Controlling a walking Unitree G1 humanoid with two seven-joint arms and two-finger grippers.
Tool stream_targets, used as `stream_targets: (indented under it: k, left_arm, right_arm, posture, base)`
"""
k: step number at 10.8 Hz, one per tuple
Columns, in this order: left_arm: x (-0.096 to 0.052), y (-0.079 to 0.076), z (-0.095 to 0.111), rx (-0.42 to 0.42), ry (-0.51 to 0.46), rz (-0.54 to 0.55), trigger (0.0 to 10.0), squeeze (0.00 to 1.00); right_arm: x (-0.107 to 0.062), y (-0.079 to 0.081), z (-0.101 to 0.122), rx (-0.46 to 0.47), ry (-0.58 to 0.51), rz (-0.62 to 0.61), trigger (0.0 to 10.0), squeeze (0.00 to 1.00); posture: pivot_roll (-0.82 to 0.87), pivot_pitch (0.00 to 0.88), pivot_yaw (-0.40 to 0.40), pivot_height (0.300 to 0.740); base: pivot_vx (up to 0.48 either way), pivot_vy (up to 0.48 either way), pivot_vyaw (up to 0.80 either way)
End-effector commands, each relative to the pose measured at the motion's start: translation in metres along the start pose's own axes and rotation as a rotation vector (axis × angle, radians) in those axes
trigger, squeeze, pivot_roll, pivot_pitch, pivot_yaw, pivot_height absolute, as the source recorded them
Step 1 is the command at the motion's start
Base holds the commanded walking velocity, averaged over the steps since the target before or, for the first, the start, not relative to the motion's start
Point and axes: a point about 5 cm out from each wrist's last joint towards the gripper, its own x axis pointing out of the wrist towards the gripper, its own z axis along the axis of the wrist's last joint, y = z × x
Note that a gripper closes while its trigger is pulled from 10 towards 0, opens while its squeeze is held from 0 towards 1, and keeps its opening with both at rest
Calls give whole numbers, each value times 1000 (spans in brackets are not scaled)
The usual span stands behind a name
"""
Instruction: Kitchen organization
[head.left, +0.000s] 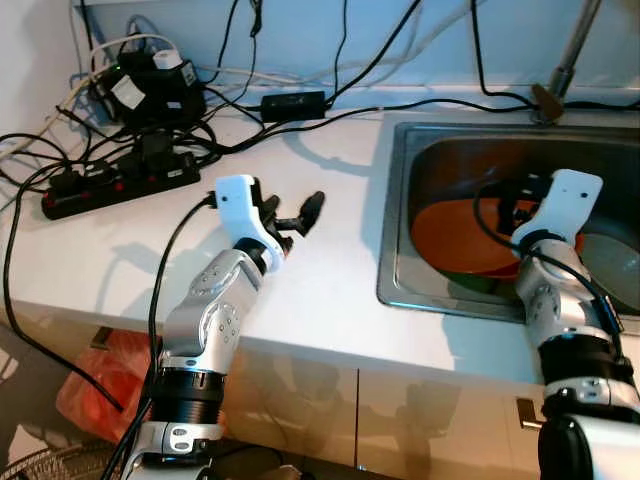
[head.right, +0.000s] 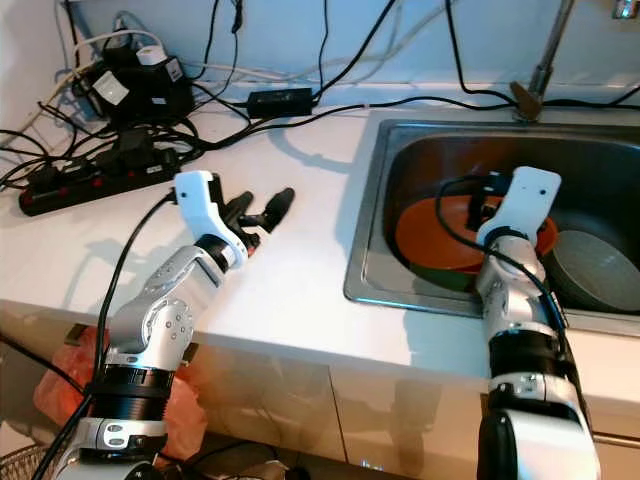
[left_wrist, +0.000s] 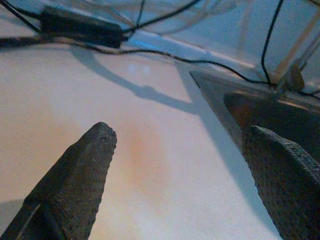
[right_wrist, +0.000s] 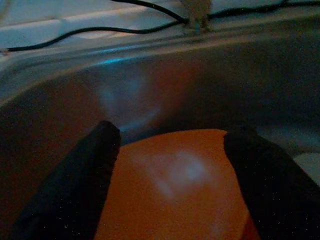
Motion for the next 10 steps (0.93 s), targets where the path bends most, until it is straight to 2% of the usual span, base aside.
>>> stream_targets:
  k: [1,4,5,7,8,9,10]
  left_arm:
    - [-2,6,1,50,-15,40,10000,0]
    - [-1,9,6,173,-65,84,10000,0]
    - [-3,13,13,267,-123,138,10000,0]
    - [-6,21,19,355,-174,226,10000,0]
    - [-9,24,18,363,-178,237,10000,0]
    - [-9,23,17,384,-188,231,10000,0]
    - [-7,19,16,375,-190,213,10000,0]
  right_arm:
    - [-4,9,4,-31,-32,38,10000,1000]
    - [-12,20,20,-48,-133,65,10000,1000]
    - [-19,25,26,-29,-184,87,10000,1000]
    - [-31,31,25,-8,-224,118,10000,1000]
    - [-44,39,23,-5,-257,148,10000,824]
    - [-51,45,24,-5,-272,167,10000,0]
    - [-60,51,26,-10,-300,183,10000,0]
  posture:
    - [96,32,126,740]
    - [92,35,118,740]
    - [92,34,115,740]
    - [89,31,117,740]
    - [85,30,121,740]
    - [81,28,124,740]
    - [79,25,126,740]
  base:
    - [0,0,0]
    - [0,0,0]
    - [0,0,0]
    - [0,0,0]
    - [0,0,0]
    - [0,0,0]
    - [0,0,0]
